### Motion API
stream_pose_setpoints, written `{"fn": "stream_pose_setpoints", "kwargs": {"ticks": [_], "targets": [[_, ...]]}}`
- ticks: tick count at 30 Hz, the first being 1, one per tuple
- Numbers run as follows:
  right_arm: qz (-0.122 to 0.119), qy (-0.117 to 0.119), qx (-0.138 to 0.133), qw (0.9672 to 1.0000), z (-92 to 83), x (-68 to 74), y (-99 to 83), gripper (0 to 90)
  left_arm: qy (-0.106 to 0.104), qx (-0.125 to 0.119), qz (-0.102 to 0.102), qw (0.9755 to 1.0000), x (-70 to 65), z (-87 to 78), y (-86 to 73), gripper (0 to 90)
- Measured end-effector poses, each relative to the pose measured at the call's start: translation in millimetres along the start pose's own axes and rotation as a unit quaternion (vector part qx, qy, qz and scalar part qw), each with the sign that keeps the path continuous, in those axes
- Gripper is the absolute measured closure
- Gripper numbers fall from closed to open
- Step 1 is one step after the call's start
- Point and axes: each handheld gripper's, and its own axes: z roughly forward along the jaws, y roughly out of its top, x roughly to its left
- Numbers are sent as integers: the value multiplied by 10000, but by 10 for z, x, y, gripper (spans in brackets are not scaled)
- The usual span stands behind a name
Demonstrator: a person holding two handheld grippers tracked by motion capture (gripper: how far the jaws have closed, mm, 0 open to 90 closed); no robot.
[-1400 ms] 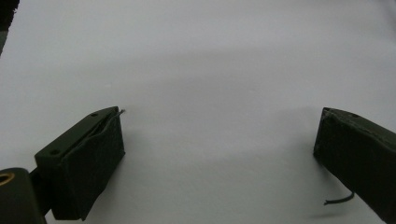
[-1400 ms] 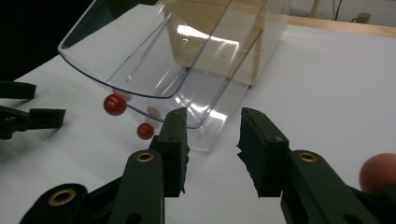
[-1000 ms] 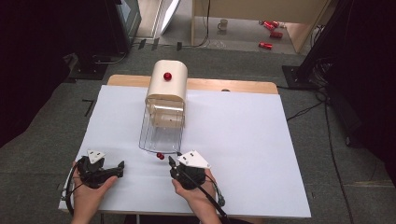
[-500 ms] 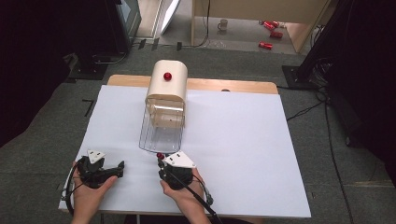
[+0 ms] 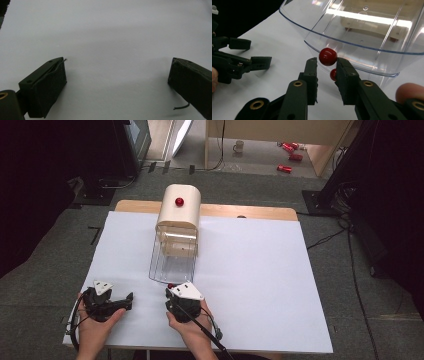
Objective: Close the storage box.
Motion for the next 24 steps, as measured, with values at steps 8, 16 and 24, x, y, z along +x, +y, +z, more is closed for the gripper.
{"fn": "stream_pose_setpoints", "kwargs": {"ticks": [8,16,24], "targets": [[92,-56,-48,9999,7,10,4,747,-2,2,1,10000,1,0,1,16],[106,-72,-43,9999,2,16,4,749,-2,2,1,10000,1,0,1,16],[101,-44,-80,9999,-9,19,8,750,-2,3,2,10000,1,0,1,16]]}}
